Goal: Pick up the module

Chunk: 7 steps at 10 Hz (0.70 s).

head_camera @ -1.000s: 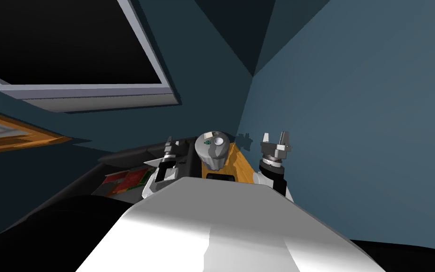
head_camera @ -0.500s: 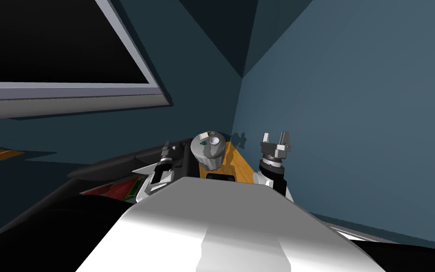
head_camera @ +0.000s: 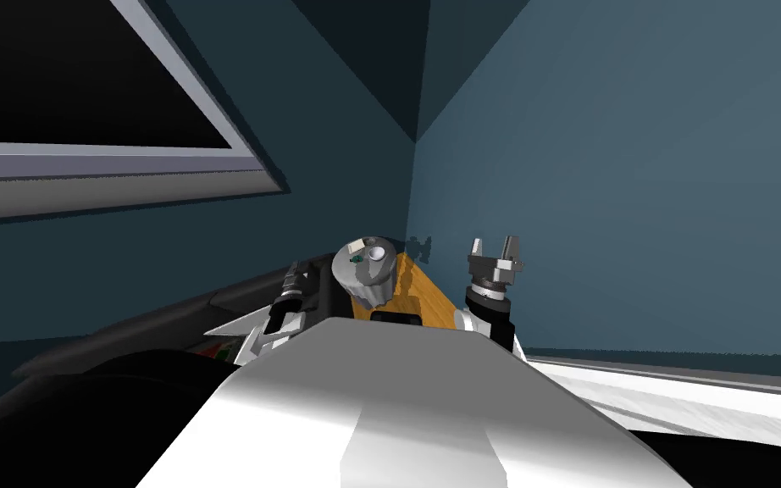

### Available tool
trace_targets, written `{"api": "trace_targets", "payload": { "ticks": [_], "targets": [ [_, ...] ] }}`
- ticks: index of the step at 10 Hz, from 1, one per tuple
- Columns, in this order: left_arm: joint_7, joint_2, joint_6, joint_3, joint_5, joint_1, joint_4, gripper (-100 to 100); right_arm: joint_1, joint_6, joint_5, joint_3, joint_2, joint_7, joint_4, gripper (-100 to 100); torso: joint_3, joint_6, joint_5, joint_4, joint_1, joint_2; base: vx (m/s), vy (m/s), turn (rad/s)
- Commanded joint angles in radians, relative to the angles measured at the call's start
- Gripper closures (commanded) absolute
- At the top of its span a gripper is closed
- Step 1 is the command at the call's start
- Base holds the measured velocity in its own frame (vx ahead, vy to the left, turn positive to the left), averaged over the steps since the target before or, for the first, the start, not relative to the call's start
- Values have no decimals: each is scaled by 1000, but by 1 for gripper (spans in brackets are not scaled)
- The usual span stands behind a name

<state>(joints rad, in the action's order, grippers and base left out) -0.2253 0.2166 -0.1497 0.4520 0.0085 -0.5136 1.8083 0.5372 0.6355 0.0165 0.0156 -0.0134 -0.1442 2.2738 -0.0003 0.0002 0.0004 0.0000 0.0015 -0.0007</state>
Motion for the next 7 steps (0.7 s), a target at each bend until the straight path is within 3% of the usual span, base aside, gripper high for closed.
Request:
{"api": "trace_targets", "payload": {
  "ticks": [1, 2, 4, 5, 7],
  "targets": [
    [-16, 22, 50, 41, 5, -1, -50, -100, 0, 0, 0, 0, 0, 0, 0, 0, 0, 0, 0, 0, 0, 0, -3, -20, -420],
    [-16, 22, 65, 41, 5, -1, -67, -100, 0, 0, 0, 0, 0, 0, 0, 0, 0, 0, 0, 0, 0, 0, -3, -11, -214],
    [-32, 41, 127, 90, 10, -11, -143, -100, 0, 0, 0, 0, 0, 0, 0, 0, 0, 0, 0, 0, 0, 0, 6, -22, -392],
    [-32, 41, 140, 90, 10, -11, -152, -100, 0, 0, 0, 0, 0, 0, 0, 0, -1, 0, 0, 0, 0, -1, 15, -15, -199],
    [-46, 58, 206, 134, 14, -24, -230, -100, 0, 0, 0, 0, 0, 0, 0, 0, -1, -1, 0, 0, -1, -2, 37, -29, -399]
  ]
}}
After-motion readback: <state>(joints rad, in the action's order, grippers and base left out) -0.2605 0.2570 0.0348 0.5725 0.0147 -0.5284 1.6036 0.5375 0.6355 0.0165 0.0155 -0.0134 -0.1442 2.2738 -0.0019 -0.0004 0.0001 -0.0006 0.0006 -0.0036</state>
